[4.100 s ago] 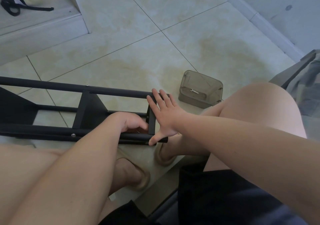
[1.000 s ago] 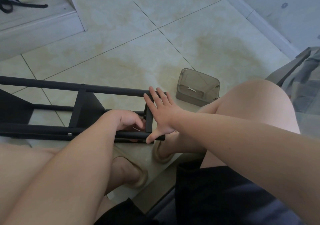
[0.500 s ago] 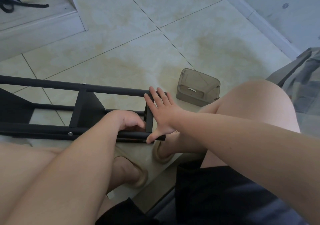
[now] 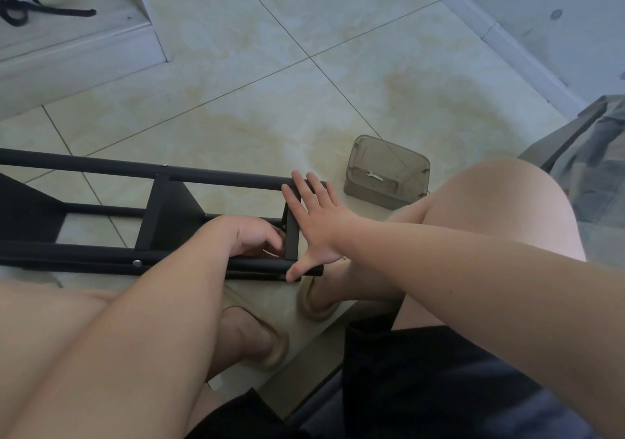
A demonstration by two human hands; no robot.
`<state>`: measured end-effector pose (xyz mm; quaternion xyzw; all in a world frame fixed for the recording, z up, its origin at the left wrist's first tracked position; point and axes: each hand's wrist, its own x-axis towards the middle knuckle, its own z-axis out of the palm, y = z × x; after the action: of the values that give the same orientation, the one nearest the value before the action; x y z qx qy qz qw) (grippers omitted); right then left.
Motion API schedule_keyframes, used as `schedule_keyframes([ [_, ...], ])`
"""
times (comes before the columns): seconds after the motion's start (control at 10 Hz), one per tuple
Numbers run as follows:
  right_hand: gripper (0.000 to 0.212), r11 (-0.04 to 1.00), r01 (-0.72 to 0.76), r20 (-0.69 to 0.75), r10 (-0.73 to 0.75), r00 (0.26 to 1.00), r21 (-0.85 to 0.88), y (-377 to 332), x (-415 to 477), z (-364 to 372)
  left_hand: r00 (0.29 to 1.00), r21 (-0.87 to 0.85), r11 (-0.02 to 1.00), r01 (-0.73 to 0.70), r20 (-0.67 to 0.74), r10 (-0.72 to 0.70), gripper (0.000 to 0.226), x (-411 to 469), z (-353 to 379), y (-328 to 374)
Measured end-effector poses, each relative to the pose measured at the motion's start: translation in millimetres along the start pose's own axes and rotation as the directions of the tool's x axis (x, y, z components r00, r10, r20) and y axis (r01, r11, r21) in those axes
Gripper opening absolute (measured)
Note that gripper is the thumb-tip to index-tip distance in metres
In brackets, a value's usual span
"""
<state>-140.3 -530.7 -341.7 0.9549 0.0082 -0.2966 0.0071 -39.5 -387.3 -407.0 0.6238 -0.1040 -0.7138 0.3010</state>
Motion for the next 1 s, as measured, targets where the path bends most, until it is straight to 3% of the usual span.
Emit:
schedule_keyframes([
  [0.2, 0.159, 1.0, -0.006, -0.007, 0.006, 1.0, 0.004, 0.4, 1.7, 1.4, 0.994, 0.133, 0.987, 0.094, -0.066, -0.086, 0.011, -4.6, 2.1, 5.9],
  [0.8, 0.16, 1.0, -0.006, -0.017, 0.006, 1.0, -0.007, 0.6, 3.5, 4.7, 0.999, 0.091, 0.995, 0.041, -0.022, -0.039, 0.032, -7.6, 3.0, 3.8],
  [0.9, 0.16, 1.0, -0.006, -0.017, 0.006, 1.0, -0.008, 0.7, 3.4, 4.9, 0.996, 0.102, 0.993, 0.063, -0.074, -0.056, 0.037, -6.4, 3.5, 4.0],
  [1.0, 0.16, 1.0, -0.007, -0.016, 0.007, 1.0, -0.007, 0.8, 3.3, 4.8, 0.993, 0.114, 0.99, 0.078, -0.1, -0.067, 0.025, -7.8, 5.2, 6.3],
])
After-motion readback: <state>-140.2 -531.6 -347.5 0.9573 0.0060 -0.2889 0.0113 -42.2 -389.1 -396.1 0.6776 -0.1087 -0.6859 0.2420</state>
